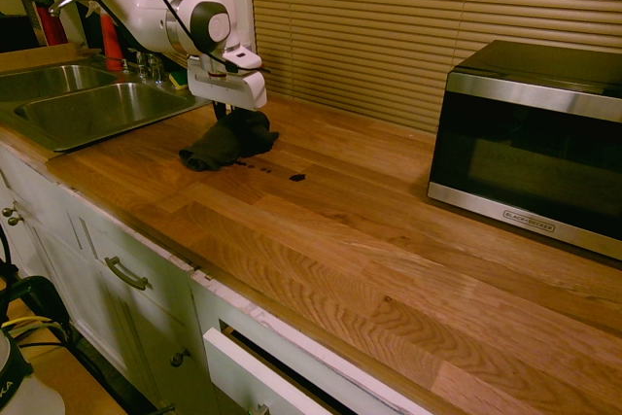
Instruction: Clear the spill
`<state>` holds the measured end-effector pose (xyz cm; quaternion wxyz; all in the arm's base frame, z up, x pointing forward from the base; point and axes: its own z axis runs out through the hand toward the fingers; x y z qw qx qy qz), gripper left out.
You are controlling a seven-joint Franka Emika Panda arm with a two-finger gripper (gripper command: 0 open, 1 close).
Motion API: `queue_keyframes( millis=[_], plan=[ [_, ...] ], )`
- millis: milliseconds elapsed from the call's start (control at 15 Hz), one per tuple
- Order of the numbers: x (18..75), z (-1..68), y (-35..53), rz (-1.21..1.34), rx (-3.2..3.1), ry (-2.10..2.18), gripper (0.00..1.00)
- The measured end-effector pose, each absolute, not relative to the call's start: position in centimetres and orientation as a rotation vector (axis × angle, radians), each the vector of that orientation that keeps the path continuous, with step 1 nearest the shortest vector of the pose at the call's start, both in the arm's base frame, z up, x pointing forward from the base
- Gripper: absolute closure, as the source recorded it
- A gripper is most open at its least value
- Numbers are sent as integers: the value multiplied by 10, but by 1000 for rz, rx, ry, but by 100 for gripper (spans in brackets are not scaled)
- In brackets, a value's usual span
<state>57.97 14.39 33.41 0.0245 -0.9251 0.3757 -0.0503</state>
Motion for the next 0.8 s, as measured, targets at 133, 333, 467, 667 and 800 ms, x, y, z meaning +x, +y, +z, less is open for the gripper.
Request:
queue_keyframes(
  millis=[133, 333, 467, 667, 800],
  plan=[
    [582, 334, 119, -156, -2837, 1195, 100],
    [581, 335, 74, -156, -2797, 1243, 100],
    [578, 335, 42, -155, -2781, 1283, 100],
    [575, 335, 4, -150, -2758, 1331, 100],
    [574, 335, -18, -146, -2742, 1357, 100]
  ],
)
